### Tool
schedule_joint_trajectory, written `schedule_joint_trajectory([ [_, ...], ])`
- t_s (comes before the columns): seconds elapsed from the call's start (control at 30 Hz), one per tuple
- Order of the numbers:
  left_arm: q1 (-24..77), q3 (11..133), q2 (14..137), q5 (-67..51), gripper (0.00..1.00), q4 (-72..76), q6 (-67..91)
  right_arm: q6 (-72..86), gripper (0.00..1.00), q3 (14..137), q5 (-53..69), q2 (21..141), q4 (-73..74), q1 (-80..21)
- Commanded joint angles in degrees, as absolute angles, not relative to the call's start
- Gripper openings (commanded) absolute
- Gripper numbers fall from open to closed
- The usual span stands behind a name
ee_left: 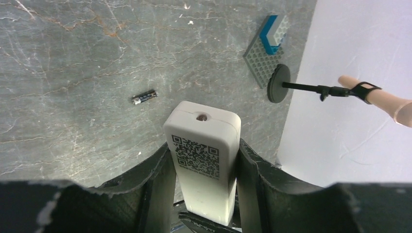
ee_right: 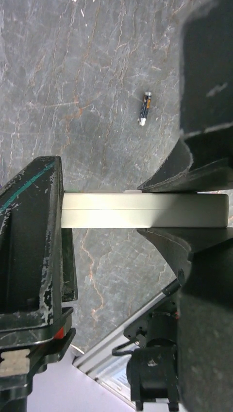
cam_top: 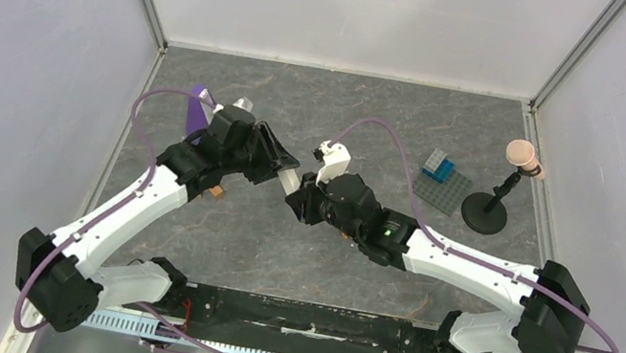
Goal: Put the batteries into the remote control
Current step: Adjust the remote control.
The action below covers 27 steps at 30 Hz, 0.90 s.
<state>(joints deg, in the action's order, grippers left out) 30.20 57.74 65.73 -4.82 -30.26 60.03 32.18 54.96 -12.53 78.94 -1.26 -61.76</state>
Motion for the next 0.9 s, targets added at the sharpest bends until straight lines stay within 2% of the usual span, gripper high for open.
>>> schedule_joint_trajectory([
  [0.0,30.1,53.4,57.8,-6.0,0.34,-20.2,60.9,34.0,0.05,54.9,-11.1,74.9,-4.6,-60.6],
  [0.07,30.2,50.1,54.3,-6.9,0.55,-14.8,60.1,34.8,0.03,55.1,-8.7,73.2,-4.7,-59.5],
  [0.1,30.2,48.3,52.5,-7.7,0.59,-11.7,59.5,35.3,0.02,55.1,-7.0,72.0,-4.9,-58.9],
  [0.33,30.2,39.5,43.9,-12.8,0.7,8.1,58.8,42.9,0.0,53.7,11.7,66.5,-12.7,-55.2],
  [0.47,30.2,36.4,42.6,-15.3,0.7,17.9,62.1,49.0,0.01,52.9,20.6,66.2,-18.4,-54.2],
  [0.53,30.2,36.0,42.9,-17.0,0.68,21.1,63.4,52.0,0.02,52.5,22.9,65.9,-20.6,-53.8],
  [0.7,30.2,35.3,43.7,-22.0,0.52,27.3,65.6,58.3,0.01,52.7,25.8,65.7,-19.9,-51.9],
  [0.8,30.2,35.1,44.1,-23.7,0.33,28.5,66.3,60.9,0.01,52.2,26.2,65.3,-20.2,-50.4],
  [0.87,30.1,35.5,44.1,-23.7,0.17,27.4,66.4,62.5,0.02,52.0,26.2,65.4,-20.3,-49.7],
])
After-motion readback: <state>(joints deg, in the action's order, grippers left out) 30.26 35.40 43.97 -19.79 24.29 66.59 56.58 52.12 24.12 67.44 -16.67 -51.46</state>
